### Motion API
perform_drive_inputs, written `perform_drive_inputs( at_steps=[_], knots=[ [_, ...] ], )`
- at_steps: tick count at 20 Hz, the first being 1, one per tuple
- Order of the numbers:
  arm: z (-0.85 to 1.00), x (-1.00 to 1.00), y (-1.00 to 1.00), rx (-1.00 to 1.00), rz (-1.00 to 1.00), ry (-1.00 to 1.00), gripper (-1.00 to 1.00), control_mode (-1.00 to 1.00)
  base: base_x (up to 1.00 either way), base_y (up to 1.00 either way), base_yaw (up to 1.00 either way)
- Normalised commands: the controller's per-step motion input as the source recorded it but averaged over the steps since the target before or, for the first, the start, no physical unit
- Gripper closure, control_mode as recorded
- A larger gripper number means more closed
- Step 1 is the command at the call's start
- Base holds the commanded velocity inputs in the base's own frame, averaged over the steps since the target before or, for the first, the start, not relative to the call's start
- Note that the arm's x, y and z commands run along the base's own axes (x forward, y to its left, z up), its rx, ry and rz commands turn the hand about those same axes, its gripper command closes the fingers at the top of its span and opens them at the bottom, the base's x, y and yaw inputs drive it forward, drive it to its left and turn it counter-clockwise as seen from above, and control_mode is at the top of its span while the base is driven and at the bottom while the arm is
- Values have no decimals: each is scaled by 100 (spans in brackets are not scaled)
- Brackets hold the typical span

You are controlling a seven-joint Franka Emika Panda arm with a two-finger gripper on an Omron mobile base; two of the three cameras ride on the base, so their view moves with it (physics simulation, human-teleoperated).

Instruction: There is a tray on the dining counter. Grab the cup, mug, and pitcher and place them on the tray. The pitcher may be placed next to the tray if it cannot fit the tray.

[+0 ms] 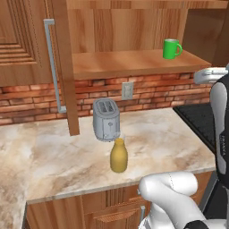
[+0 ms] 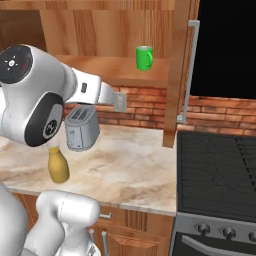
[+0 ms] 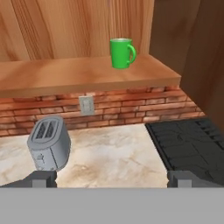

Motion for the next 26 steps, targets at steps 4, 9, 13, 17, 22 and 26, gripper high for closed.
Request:
perform_drive_inputs(
  at_steps=[4, 9, 13, 17, 22, 26],
  knots=[
    [21, 0, -15, 0, 0, 0, -100, -100, 0, 0, 0],
    [14, 9, -6, 0, 0, 0, -100, -100, 0, 0, 0],
    [1, 23, -1, 0, 0, 0, -100, -100, 0, 0, 0],
    [0, 33, 0, -1, 0, 0, -100, -100, 0, 0, 0],
    [0, 54, 0, -1, 0, 0, -100, -100, 0, 0, 0],
    [0, 47, -15, 0, 0, 0, -100, -100, 0, 0, 0]
  ],
)
